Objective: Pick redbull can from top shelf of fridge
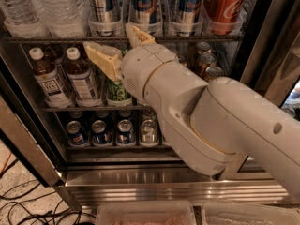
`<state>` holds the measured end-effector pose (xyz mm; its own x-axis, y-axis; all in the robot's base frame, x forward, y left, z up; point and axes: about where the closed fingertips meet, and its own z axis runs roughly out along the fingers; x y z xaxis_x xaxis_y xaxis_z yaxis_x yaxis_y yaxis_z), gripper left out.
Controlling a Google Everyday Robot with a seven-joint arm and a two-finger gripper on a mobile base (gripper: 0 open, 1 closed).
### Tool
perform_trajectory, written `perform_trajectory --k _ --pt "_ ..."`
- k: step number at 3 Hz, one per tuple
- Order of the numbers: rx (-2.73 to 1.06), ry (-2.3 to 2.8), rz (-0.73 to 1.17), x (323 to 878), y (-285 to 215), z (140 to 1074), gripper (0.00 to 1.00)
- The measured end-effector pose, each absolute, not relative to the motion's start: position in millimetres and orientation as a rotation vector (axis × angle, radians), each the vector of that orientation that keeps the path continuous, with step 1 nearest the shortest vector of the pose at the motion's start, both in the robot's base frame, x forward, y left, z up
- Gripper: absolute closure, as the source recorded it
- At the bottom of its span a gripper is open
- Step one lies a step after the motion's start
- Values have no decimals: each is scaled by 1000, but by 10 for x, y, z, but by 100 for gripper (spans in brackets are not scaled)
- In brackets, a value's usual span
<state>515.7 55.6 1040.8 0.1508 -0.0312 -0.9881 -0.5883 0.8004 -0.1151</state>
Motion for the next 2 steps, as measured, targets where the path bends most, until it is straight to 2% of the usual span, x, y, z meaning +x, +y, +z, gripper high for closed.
perform_trajectory --k 2 --pt "-567 1339 446 5397 645 10577 32"
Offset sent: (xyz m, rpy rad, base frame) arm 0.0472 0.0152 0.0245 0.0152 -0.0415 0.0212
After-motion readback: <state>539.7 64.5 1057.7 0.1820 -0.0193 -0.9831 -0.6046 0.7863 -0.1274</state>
